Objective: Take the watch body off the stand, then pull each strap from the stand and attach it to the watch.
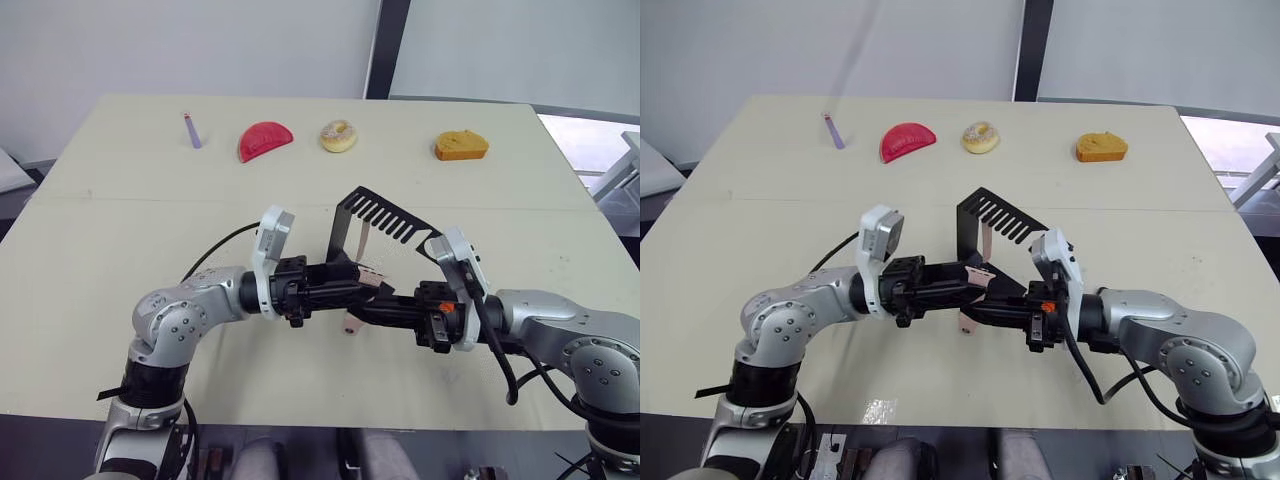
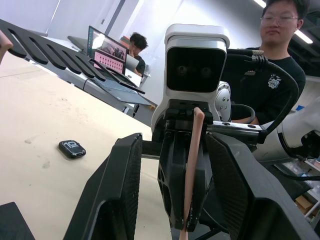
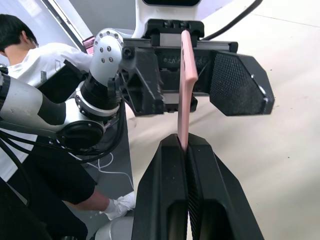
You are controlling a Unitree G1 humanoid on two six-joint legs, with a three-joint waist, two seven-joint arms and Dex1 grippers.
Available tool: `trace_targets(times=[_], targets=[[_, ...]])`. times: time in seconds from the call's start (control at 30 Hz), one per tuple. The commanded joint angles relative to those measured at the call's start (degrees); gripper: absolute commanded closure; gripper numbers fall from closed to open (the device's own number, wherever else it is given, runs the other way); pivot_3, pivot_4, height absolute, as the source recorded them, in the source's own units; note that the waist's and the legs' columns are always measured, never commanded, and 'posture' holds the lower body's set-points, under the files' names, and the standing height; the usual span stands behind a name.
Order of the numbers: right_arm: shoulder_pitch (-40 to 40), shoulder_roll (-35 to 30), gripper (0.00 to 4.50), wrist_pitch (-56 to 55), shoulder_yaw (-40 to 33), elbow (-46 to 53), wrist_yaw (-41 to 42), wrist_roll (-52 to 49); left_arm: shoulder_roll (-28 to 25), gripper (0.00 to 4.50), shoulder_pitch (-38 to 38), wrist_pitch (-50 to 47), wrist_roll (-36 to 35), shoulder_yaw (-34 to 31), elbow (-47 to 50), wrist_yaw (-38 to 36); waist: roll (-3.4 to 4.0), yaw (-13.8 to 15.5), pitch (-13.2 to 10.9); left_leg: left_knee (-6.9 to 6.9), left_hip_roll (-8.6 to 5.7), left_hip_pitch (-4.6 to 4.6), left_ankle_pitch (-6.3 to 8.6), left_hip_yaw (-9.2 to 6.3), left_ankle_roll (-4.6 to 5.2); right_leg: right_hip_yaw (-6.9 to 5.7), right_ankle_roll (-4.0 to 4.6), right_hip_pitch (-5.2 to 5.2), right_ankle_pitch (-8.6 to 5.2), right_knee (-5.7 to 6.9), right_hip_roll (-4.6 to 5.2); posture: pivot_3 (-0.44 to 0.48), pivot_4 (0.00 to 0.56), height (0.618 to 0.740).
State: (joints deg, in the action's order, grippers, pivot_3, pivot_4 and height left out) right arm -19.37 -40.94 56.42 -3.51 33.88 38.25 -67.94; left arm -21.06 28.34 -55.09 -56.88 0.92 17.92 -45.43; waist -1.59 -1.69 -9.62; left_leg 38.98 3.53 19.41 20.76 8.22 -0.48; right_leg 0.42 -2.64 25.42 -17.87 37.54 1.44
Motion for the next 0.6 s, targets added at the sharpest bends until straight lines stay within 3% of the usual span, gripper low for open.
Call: trace_targets(times=[0.03,0.6], targets=[[-0.17,-0.57,4.50,-0.36,-1.88,0.82,-0.87,-1.58,0.30,2.31,-0.45,-0.50,-2.71,-1.43,2.40,1.27,0.00,0.02,0.00,0.00,0.00,0.00,0.00,0.00,0.00,0.00,0.00,0.00,0.00,0.00,0.00,0.000,0.150,0.737],[-0.32,-1.38,4.50,0.00,-2.31,0.45,-0.84,-2.76,1.80,2.31,-1.77,0.00,-5.38,-1.63,3.18,4.69,0.00,0.03,0.00,0.00,0.00,0.02,0.00,-0.01,0.00,-0.01,0.00,0.00,0.00,-0.03,0.00,0.000,0.150,0.737]])
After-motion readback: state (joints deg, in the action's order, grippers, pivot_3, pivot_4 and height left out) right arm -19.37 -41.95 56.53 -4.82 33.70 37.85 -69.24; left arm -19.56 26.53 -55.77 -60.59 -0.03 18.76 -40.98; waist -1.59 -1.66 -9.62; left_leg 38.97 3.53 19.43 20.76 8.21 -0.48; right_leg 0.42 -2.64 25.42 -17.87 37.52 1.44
